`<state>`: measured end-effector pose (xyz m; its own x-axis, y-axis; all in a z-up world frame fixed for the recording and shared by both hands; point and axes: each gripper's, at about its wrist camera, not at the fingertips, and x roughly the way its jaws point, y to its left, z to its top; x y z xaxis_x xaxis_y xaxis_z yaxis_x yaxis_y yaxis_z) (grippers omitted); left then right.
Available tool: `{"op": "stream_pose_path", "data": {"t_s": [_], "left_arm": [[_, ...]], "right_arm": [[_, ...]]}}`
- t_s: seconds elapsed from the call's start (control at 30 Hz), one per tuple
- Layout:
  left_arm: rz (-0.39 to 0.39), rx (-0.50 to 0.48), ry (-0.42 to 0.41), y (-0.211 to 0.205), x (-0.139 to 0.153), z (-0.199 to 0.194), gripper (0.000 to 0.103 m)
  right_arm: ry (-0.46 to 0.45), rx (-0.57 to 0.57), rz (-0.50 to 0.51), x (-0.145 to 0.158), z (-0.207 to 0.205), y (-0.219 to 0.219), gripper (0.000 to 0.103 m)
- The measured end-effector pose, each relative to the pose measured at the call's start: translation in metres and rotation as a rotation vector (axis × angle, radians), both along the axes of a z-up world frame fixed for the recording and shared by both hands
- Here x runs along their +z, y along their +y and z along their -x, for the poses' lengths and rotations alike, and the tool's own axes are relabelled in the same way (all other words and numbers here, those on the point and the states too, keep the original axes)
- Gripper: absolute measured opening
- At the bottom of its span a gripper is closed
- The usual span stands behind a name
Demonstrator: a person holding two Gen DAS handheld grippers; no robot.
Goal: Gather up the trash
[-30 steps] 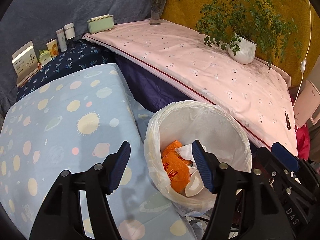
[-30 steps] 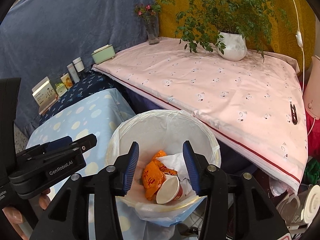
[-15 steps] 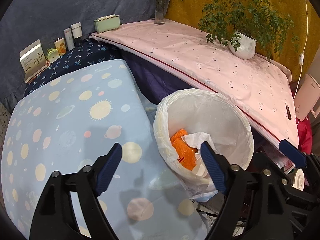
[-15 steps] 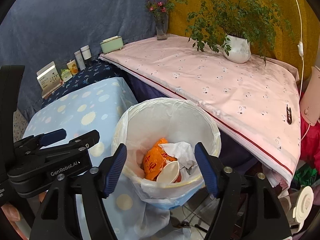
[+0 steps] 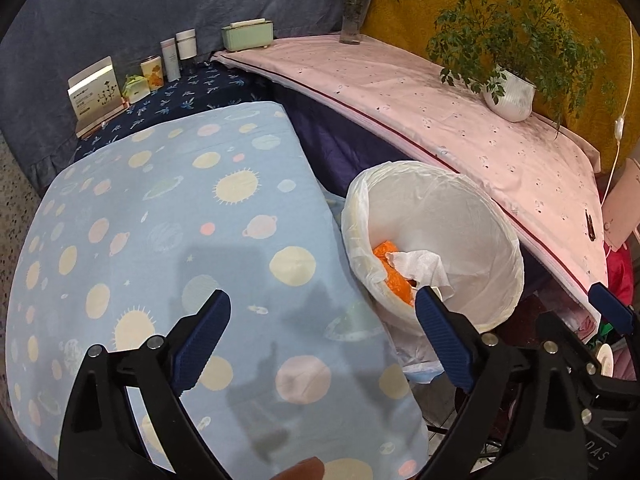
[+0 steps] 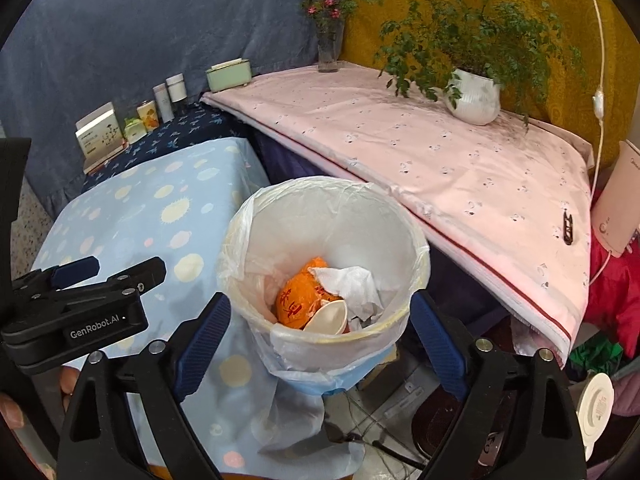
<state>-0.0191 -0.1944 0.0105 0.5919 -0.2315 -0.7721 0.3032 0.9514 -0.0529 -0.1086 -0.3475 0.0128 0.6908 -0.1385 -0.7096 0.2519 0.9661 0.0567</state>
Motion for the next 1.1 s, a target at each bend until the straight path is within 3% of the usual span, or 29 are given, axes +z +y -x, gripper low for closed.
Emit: {"op": "stream_pose_path", "data": {"t_s": [1.1], "left_arm": [[-0.064,0.050,-0.006,-0.002,-0.019,0.017,0.092]], "right_arm": [[0.031,0.052,0.018,-0.029,0.000,0.000,0.096]]}}
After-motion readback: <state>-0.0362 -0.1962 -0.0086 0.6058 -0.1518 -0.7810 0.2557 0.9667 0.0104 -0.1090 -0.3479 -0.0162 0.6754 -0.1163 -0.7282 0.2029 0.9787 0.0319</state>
